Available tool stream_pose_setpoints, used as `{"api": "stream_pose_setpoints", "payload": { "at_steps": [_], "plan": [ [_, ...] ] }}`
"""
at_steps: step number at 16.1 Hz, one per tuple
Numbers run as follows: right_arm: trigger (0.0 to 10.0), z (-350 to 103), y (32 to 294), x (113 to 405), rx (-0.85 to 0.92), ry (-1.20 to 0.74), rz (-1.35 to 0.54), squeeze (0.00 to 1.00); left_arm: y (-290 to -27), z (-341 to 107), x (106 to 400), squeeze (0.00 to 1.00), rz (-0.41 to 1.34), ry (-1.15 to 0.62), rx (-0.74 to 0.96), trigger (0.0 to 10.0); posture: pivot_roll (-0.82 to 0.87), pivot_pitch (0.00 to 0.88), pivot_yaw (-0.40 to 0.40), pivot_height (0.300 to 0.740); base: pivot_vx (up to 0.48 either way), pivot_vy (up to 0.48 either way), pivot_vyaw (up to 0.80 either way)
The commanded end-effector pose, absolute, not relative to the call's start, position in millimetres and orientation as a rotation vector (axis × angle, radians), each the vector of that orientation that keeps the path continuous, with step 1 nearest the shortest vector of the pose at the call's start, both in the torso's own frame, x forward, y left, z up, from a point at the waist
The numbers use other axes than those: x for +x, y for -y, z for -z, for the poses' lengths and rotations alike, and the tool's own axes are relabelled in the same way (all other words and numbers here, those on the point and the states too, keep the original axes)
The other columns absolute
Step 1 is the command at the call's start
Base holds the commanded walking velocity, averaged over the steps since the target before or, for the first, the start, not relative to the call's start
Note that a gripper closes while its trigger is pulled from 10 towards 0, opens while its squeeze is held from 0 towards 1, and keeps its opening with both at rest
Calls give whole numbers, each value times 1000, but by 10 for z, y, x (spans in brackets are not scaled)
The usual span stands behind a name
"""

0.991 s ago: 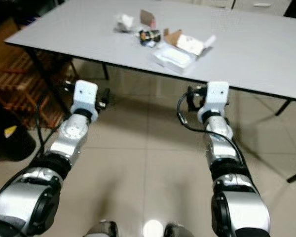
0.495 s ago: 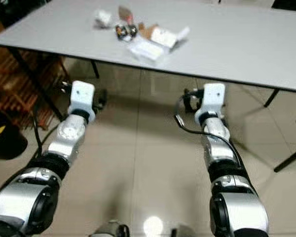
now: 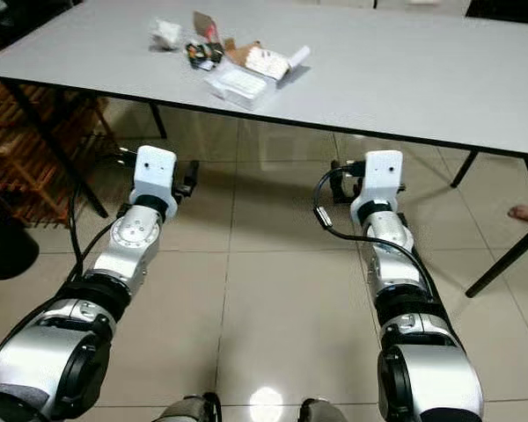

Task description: Picking trash to rubbish bin

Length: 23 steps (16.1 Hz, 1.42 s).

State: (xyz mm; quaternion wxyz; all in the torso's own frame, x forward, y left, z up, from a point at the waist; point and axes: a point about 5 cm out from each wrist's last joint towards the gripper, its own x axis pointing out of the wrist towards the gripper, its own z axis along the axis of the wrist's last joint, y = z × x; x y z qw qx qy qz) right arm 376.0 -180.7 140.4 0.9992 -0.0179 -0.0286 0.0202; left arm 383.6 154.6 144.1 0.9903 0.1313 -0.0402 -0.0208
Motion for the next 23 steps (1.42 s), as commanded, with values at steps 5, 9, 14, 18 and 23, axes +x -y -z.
{"api": "stream_pose_setpoints", "payload": {
  "at_steps": [5, 9, 14, 18, 23],
  "plan": [
    [10000, -1404, 1754, 3757, -46, 55, -67, 0, -1597, -1440, 3841, 0, 22, 66, 253, 10000, -9, 122, 41, 740, 0, 0, 0],
    [10000, -1400, 1756, 3757, -40, 53, -64, 0, -1594, -1443, 3842, 0, 24, 67, 258, 10000, -11, 121, 43, 740, 0, 0, 0],
    [10000, -1420, 1772, 3768, -26, 58, -50, 0, -1559, -1456, 3842, 0, 32, 79, 270, 10000, -17, 118, 41, 740, 0, 0, 0],
    [10000, -1453, 1769, 3766, -20, 84, -44, 0, -1552, -1542, 3867, 0, 36, 109, 281, 10000, -19, 114, 51, 740, 0, 0, 0],
    [10000, -1455, 1768, 3763, -13, 90, -42, 0, -1540, -1573, 3878, 0, 38, 120, 300, 10000, -14, 116, 51, 740, 50, 0, 0]
  ]
}}
